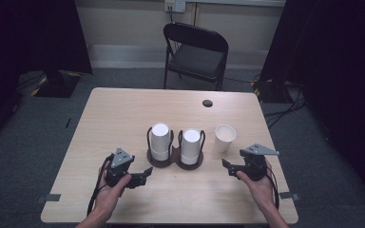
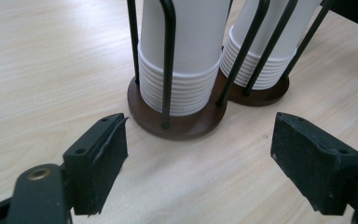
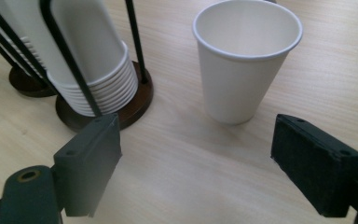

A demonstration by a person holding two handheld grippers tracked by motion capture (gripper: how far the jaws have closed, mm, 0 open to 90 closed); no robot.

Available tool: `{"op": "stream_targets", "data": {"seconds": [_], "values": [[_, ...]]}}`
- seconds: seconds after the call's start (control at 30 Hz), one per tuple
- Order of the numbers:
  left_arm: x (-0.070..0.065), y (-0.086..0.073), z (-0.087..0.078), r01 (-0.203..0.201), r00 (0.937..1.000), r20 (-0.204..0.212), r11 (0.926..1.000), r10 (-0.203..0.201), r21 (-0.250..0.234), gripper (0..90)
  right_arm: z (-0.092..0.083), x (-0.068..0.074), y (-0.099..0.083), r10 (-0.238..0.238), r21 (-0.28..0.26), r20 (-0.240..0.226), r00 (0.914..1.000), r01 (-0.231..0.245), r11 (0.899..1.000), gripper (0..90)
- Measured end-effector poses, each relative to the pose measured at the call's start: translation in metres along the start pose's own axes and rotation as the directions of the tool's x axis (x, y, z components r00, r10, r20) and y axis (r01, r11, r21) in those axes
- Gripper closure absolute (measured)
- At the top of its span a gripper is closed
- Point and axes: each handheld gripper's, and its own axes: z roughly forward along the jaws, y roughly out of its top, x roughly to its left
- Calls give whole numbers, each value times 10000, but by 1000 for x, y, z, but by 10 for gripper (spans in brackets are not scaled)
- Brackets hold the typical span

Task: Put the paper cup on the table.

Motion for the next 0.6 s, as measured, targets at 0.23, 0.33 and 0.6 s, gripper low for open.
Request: {"op": "stream_targets", "data": {"seconds": [0.23,0.33,0.6], "values": [[-2,-7,-12,-111,9999,-73,9997,112,205,190,-20,24,-3,177,-472,-133,9998,-184,9987,180],[-2,-13,-13,-84,9999,-115,9997,86,242,189,-26,36,-7,-48,-424,-335,9994,34,9991,180],[1,-23,-16,-402,9991,123,9984,398,397,204,-30,36,-29,202,20,166,9997,-203,9998,184]]}}
